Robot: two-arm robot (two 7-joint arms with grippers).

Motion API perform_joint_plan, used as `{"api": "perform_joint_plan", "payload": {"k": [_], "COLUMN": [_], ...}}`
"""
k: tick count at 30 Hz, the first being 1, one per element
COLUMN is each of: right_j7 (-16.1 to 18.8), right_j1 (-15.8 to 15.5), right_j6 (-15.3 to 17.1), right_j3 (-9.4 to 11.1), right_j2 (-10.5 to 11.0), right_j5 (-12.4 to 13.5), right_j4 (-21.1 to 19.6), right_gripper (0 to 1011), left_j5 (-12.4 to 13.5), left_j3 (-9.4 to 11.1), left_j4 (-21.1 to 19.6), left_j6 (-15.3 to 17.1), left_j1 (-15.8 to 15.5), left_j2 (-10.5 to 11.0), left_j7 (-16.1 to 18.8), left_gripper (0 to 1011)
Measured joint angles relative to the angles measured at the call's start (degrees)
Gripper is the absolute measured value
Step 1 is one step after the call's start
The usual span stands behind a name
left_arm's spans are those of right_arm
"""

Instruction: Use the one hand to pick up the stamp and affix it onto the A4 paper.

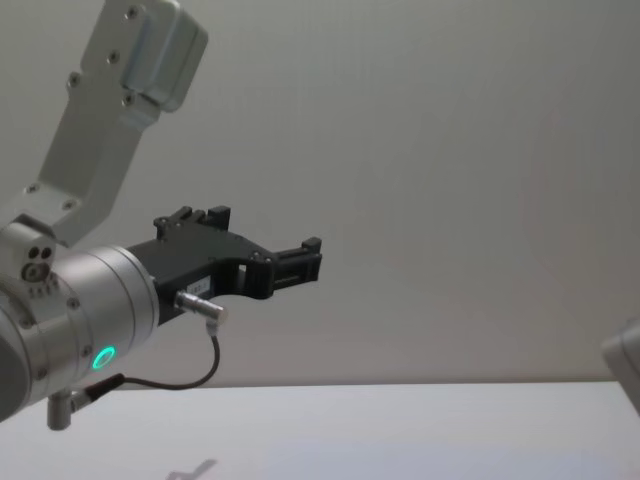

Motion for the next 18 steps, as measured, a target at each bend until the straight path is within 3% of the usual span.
{"api": "perform_joint_plan", "payload": {"k": [18], "right_j7": [-1.14], "right_j1": [0.99], "right_j6": [1.53], "right_j3": [0.28], "right_j2": [-0.15], "right_j5": [-0.47], "right_j4": [2.25], "right_gripper": [220], "left_j5": [0.0], "left_j3": [0.0], "left_j4": [0.0], "left_j6": [0.0], "left_j1": [0.0], "left_j2": [0.0], "left_j7": [0.0], "left_gripper": [1001]}}
